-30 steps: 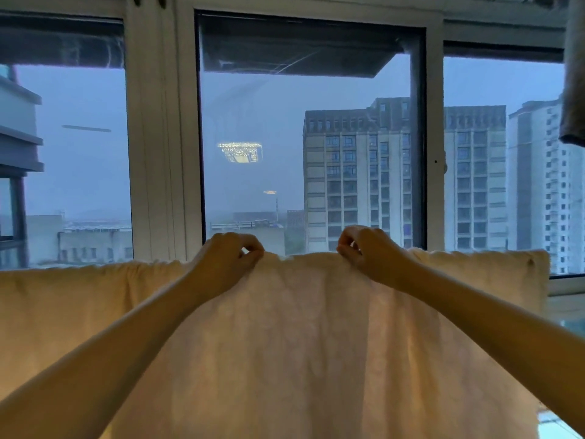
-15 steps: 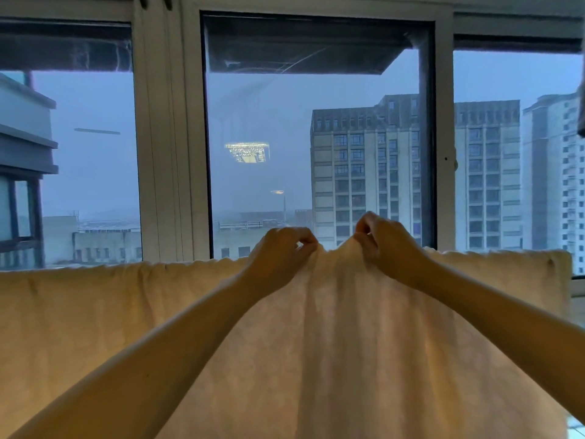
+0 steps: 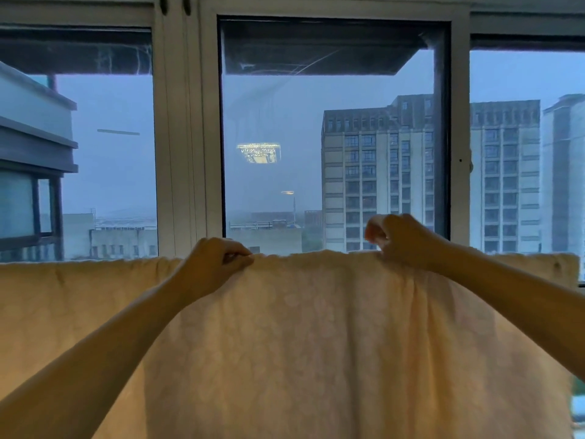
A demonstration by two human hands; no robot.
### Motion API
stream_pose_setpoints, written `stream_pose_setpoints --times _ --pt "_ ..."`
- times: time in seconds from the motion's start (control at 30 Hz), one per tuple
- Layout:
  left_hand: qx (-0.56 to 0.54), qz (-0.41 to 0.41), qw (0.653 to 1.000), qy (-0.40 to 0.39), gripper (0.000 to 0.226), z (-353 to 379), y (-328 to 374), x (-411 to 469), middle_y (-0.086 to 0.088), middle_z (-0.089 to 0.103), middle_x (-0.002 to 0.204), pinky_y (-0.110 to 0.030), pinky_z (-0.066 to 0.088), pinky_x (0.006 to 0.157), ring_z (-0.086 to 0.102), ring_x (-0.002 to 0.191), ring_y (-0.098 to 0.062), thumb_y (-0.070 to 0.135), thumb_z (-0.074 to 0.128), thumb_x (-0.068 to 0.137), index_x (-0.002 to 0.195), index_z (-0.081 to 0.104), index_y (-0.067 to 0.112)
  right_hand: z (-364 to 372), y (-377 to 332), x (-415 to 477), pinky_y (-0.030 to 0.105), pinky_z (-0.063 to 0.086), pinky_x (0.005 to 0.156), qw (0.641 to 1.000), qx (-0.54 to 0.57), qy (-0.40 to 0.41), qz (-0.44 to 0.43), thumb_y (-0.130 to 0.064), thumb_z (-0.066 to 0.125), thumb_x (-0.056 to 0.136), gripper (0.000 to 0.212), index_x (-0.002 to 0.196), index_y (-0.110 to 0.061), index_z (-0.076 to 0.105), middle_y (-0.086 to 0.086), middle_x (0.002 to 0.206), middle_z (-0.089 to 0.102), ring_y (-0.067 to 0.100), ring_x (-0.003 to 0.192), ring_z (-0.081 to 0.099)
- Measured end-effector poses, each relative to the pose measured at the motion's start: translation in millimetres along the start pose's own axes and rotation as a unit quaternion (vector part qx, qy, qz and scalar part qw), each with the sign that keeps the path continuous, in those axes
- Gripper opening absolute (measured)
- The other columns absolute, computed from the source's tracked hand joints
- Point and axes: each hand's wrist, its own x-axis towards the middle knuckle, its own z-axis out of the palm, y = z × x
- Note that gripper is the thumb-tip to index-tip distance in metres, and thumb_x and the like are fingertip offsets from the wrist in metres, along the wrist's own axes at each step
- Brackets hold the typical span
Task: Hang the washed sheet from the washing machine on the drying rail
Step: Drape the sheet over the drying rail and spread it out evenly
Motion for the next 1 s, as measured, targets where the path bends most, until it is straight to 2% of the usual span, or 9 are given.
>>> stream_pose_setpoints --times 0.1,0.2,0.27,0.4,0.5,0.63,0.73,0.87,1.0 --pt "-0.019 0.010 0.998 0.052 0.013 9.2 11.9 0.6 0.004 0.068 0.083 -0.017 0.051 0.078 0.059 0.074 0.000 0.019 0.062 0.088 0.094 0.073 0.014 10.0 -32.0 10.0 0.026 0.054 0.079 0.998 0.036 0.000 -0.049 -0.018 0.045 0.098 0.018 0.108 -0.014 0.059 -0.002 0.100 0.064 0.010 0.085 0.064" --pt "-0.033 0.044 0.996 0.070 0.014 22.1 31.0 -1.1 0.012 0.063 0.084 -0.021 0.051 0.080 0.058 0.077 0.002 0.021 0.059 0.091 0.096 0.072 0.019 24.4 -60.5 17.8 0.029 0.053 0.080 0.994 0.027 0.009 -0.104 -0.023 0.042 0.099 0.023 0.103 -0.012 0.062 0.000 0.099 0.066 0.014 0.087 0.063" --pt "-0.038 0.083 0.994 0.055 0.018 28.0 43.5 -1.3 0.007 0.065 0.091 -0.022 0.050 0.081 0.058 0.081 -0.002 0.019 0.055 0.094 0.103 0.071 0.019 35.4 -73.1 24.4 0.031 0.053 0.078 0.992 0.033 0.028 -0.122 -0.017 0.040 0.099 0.024 0.099 -0.012 0.063 0.003 0.097 0.066 0.016 0.086 0.064" --pt "-0.039 0.131 0.991 0.009 0.026 22.0 49.5 -2.0 -0.002 0.067 0.110 -0.020 0.049 0.088 0.062 0.096 -0.009 0.013 0.051 0.095 0.115 0.067 0.013 49.2 -90.8 35.1 0.022 0.048 0.076 0.992 0.076 0.048 -0.092 -0.014 0.038 0.099 0.025 0.106 -0.015 0.062 0.002 0.101 0.065 0.012 0.088 0.061" --pt "-0.041 0.063 0.997 0.017 0.026 4.2 28.7 -10.2 0.002 0.065 0.113 -0.013 0.047 0.086 0.059 0.097 -0.004 0.014 0.051 0.095 0.118 0.064 0.016 56.3 -98.1 36.1 0.031 0.054 0.078 0.993 0.058 0.039 -0.091 -0.017 0.037 0.100 0.025 0.103 -0.015 0.062 0.001 0.099 0.066 0.014 0.085 0.063" --pt "0.035 -0.016 0.999 0.015 0.024 -27.9 -23.9 -28.9 0.004 0.064 0.110 -0.008 0.040 0.080 0.055 0.092 -0.001 0.023 0.051 0.096 0.115 0.064 0.018 64.0 -107.4 42.1 0.041 0.053 0.076 0.997 0.020 0.022 -0.069 -0.035 0.034 0.098 0.026 0.094 -0.022 0.056 0.001 0.088 0.063 0.020 0.080 0.061" --pt "0.075 -0.069 0.995 0.004 0.023 -49.3 -62.9 -43.7 0.002 0.065 0.108 -0.015 0.041 0.083 0.055 0.094 -0.004 0.024 0.049 0.097 0.113 0.064 0.018 70.5 -118.4 47.9 0.032 0.057 0.068 0.991 0.070 0.058 -0.103 -0.035 0.039 0.098 0.025 0.103 -0.020 0.059 0.000 0.090 0.068 0.013 0.074 0.065" --pt "0.108 -0.092 0.990 -0.001 0.025 -68.0 -97.3 -56.6 0.004 0.064 0.106 -0.010 0.038 0.080 0.052 0.092 -0.002 0.025 0.047 0.098 0.115 0.063 0.018 82.5 -138.8 52.0 0.020 0.051 0.064 0.986 0.056 0.058 -0.149 -0.041 0.039 0.098 0.030 0.108 -0.020 0.058 -0.003 0.091 0.068 0.004 0.067 0.060" --pt "0.115 -0.102 0.988 0.002 0.029 -80.1 -124.3 -66.9 0.007 0.062 0.108 -0.020 0.040 0.086 0.052 0.094 -0.002 0.032 0.043 0.098 0.118 0.060 0.021 90.1 -164.1 56.6 0.023 0.052 0.070 0.979 0.065 0.083 -0.176 -0.051 0.036 0.094 0.043 0.122 -0.023 0.051 -0.004 0.103 0.068 0.003 0.070 0.055"
